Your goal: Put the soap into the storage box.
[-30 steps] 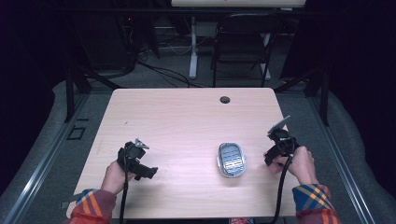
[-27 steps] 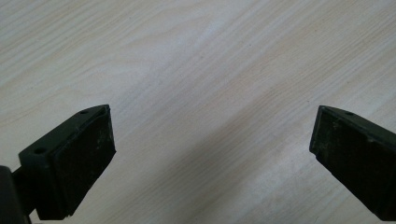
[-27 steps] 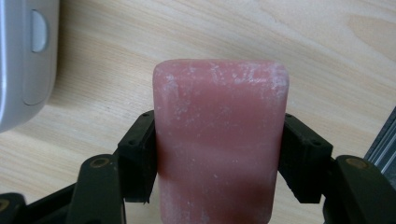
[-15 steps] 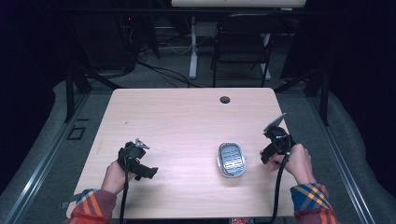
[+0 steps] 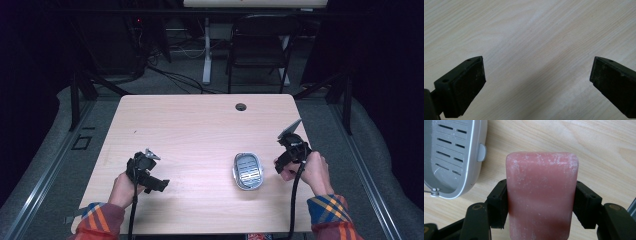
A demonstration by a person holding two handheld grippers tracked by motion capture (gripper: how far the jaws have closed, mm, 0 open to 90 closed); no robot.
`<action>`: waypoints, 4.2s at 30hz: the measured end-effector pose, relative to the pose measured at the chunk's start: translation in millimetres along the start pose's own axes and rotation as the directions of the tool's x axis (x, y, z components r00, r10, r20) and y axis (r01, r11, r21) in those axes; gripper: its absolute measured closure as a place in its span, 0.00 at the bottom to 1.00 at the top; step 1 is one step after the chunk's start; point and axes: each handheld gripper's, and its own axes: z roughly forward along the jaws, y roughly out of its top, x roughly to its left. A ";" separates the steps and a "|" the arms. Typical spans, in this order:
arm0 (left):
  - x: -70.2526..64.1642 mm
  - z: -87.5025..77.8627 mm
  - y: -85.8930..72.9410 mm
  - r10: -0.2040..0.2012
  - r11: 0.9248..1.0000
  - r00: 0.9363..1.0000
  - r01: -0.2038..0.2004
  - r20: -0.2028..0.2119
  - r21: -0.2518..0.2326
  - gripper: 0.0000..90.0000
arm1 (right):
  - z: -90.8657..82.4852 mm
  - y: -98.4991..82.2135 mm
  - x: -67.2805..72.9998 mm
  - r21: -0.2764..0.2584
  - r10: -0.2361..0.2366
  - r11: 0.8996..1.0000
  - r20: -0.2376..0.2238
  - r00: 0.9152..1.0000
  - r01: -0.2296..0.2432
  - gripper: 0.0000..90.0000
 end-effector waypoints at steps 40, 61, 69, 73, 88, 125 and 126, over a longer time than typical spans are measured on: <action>0.0 -0.4 -0.3 0.002 1.000 1.000 -0.002 0.001 -0.002 0.00 | -12.5 13.0 23.5 -0.023 -0.041 0.999 -0.013 0.999 0.040 0.42; -0.3 -0.3 -0.2 0.004 1.000 1.000 -0.004 0.001 -0.001 0.00 | -18.9 18.6 33.0 -0.029 -0.058 0.998 -0.025 0.998 0.058 0.42; -0.3 -0.2 -0.1 0.003 1.000 1.000 -0.003 0.002 -0.001 0.00 | -20.2 22.5 39.1 -0.022 -0.083 0.996 -0.034 0.996 0.082 0.42; -0.6 -0.9 -0.5 0.005 1.000 1.000 -0.005 0.001 -0.004 0.00 | -21.6 23.6 44.5 -0.035 -0.084 0.996 -0.037 0.996 0.083 0.42; -1.0 0.0 -0.2 0.008 1.000 1.000 -0.008 0.003 0.003 0.00 | -22.0 31.3 61.9 -0.022 -0.138 0.990 -0.040 0.990 0.137 0.42; -3.5 1.3 -0.2 0.027 1.000 1.000 -0.027 0.010 0.014 0.00 | 13.2 47.3 87.2 0.004 -0.084 0.996 -0.117 0.990 0.085 0.42; -3.5 1.3 -0.2 0.027 1.000 1.000 -0.028 0.011 0.015 0.00 | 13.7 47.6 86.7 0.006 -0.080 0.997 -0.114 0.990 0.081 0.42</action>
